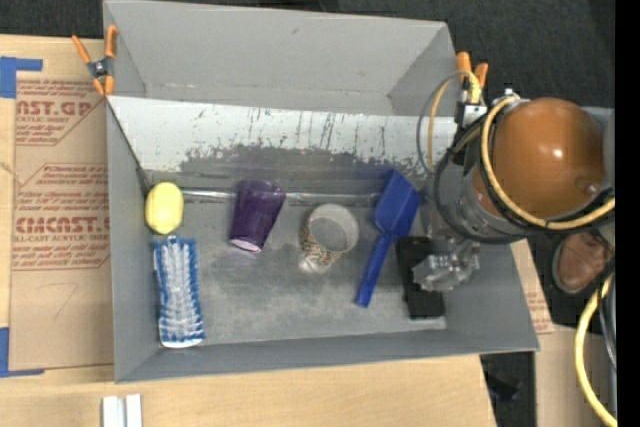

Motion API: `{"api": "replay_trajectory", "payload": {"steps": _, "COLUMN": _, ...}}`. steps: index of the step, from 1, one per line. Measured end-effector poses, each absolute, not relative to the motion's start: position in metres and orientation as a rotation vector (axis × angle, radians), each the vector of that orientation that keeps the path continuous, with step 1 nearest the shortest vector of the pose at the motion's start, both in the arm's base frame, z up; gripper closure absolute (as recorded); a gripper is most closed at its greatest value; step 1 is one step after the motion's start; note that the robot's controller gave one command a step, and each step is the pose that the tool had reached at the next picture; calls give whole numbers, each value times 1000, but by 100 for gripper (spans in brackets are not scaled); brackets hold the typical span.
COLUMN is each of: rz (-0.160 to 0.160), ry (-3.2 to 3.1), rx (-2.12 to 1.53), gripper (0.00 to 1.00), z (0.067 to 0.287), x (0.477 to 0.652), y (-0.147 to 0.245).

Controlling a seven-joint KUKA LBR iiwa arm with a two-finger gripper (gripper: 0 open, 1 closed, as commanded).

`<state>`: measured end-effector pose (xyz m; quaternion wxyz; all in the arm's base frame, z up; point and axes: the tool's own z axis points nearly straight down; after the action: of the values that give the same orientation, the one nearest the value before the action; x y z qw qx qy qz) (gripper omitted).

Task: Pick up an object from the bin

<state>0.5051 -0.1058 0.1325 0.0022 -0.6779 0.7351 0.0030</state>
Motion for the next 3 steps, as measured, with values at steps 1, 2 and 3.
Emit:
{"api": "replay_trajectory", "payload": {"steps": 1, "rz": 5, "ry": 2150, "rx": -2277, "gripper": 100, "z": 140, "x": 507, "y": -91}}
{"api": "replay_trajectory", "payload": {"steps": 2, "rz": 3, "ry": 2055, "rx": -2363, "gripper": 100, "z": 131, "x": 505, "y": -92}}
{"api": "replay_trajectory", "payload": {"steps": 3, "rz": -3, "ry": 1764, "rx": -2585, "gripper": 100, "z": 75, "x": 509, "y": -94}}
